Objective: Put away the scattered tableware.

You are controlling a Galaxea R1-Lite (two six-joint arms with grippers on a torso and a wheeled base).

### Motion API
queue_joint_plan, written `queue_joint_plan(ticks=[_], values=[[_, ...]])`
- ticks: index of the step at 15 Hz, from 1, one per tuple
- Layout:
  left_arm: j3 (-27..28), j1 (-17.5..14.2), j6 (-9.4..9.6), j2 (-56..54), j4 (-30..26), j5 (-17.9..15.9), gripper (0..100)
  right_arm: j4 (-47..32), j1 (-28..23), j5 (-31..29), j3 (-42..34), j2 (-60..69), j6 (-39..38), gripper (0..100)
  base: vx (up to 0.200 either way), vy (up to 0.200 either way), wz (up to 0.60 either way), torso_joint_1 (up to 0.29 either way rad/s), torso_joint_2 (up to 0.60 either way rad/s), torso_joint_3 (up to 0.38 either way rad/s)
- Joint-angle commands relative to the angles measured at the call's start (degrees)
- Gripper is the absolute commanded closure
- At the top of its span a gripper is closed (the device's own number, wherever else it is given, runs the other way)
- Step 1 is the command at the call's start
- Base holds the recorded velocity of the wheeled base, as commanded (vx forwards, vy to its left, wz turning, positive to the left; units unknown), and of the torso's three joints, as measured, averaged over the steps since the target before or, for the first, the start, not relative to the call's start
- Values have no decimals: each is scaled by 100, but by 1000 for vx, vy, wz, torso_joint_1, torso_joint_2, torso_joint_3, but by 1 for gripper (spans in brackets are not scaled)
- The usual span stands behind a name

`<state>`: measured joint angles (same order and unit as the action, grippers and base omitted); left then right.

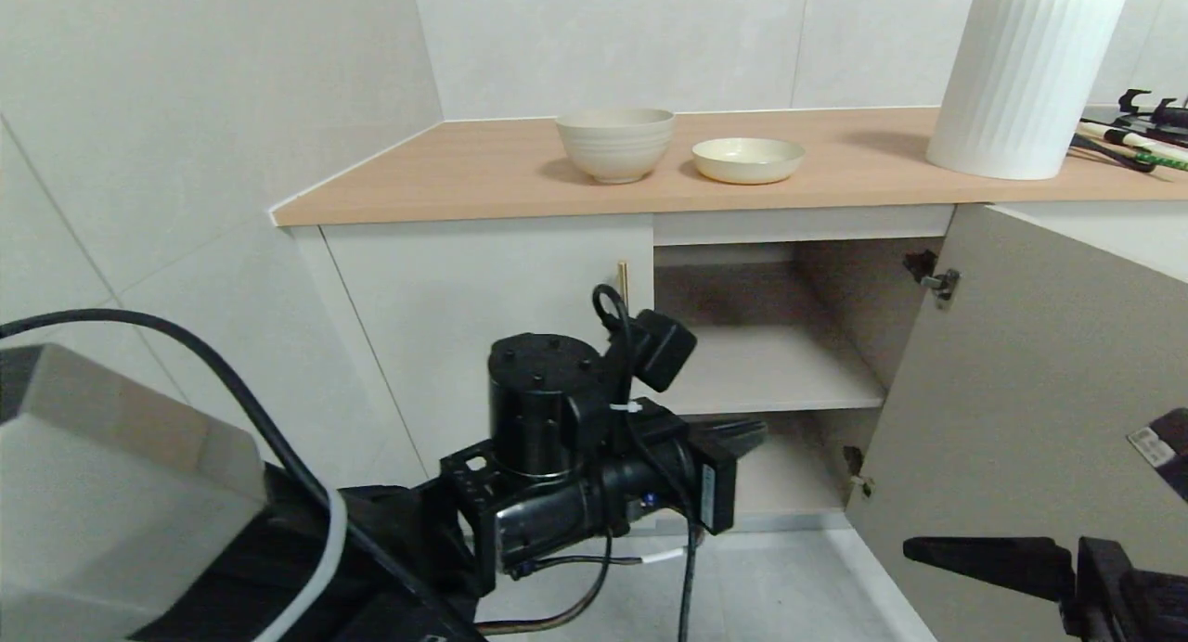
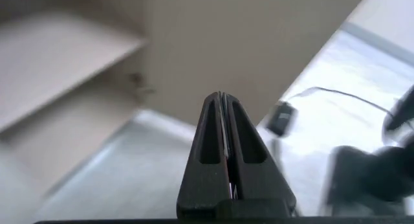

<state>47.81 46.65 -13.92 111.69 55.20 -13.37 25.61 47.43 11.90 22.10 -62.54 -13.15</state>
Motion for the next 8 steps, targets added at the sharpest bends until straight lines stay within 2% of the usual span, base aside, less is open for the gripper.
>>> queue_joint_plan(ticks=[1,2,3,4,5,6,7,8], values=[[-554,-561,127,-824,-53,98,100,-478,-76,-434,567,-303,-21,0,0,0,0,0,0,0],[-808,-842,232,-1308,-273,107,100,-1296,-103,-829,1138,-443,-21,0,0,0,0,0,0,0],[-879,-965,285,-1519,-440,107,100,-1551,-147,-970,1358,-496,-21,0,0,0,0,0,0,0],[-984,-1457,434,-2248,-1196,107,100,-1990,-314,-1102,1929,-602,32,0,0,0,0,0,0,0],[-975,-1739,513,-2732,-1864,107,100,-2025,-331,-1128,2290,-725,32,0,0,0,0,0,0,0],[-958,-1879,548,-3039,-2329,107,100,-2034,-340,-1172,2527,-857,23,0,0,0,0,0,0,0],[-888,-2046,575,-3479,-3033,107,100,-2175,-375,-1260,2879,-1050,32,0,0,0,0,0,0,0],[-782,-2117,566,-3769,-3621,89,100,-2588,-419,-1286,3327,-1226,23,0,0,0,0,0,0,0]])
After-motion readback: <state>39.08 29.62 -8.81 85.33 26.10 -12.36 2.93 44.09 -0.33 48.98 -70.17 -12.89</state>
